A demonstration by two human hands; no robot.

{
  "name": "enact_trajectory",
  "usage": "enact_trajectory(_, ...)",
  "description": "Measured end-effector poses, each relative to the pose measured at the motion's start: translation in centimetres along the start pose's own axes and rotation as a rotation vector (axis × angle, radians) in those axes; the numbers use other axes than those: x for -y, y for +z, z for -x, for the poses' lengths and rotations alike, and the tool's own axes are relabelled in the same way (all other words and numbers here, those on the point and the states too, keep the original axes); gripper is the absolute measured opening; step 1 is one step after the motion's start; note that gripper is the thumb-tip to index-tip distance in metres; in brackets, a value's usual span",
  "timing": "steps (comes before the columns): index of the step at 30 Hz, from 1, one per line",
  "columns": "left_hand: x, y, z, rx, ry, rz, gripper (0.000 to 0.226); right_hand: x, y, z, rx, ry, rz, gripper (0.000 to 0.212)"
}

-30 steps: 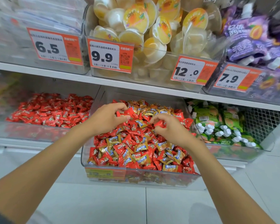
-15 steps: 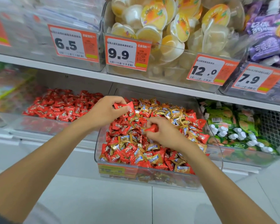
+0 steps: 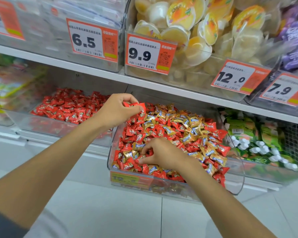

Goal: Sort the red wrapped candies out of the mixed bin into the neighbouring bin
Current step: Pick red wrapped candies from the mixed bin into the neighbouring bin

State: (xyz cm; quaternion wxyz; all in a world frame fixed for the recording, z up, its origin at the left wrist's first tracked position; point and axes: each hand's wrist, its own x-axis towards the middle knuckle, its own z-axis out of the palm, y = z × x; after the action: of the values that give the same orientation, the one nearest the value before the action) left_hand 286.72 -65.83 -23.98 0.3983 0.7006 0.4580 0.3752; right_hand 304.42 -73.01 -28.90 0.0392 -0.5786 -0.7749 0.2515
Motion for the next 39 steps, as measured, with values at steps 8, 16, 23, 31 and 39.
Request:
enact_trajectory(8, 0.4, -0.8, 0.3, 0.054, 0.035, -0.03, 0.012, -1.3, -1.9, 0.7, -0.102, -0.007, -0.317, 0.022)
enact_trajectory(16, 0.9, -1.7, 0.2, 0.1, 0.014, -0.057, 0.018, -4.1, -4.8, 1.7, -0.418, 0.07, -0.376, 0.025)
enact_trajectory(23, 1.4, -1.5, -0.2, 0.095, -0.024, -0.039, 0.026, -3.6, -2.3, -1.4, -0.384, 0.128, 0.271, 0.053)
enact_trajectory(31, 1.5, -1.5, -0.1, 0.115, -0.007, -0.039, 0.025, -3.7, -0.8, -2.2, -0.237, 0.106, 0.469, 0.081)
enact_trajectory(39, 1.4, -1.1, -0.1, 0.103, 0.011, -0.041, 0.025, -3.5, -1.4, -2.1, -0.191, 0.065, 0.099, 0.037)
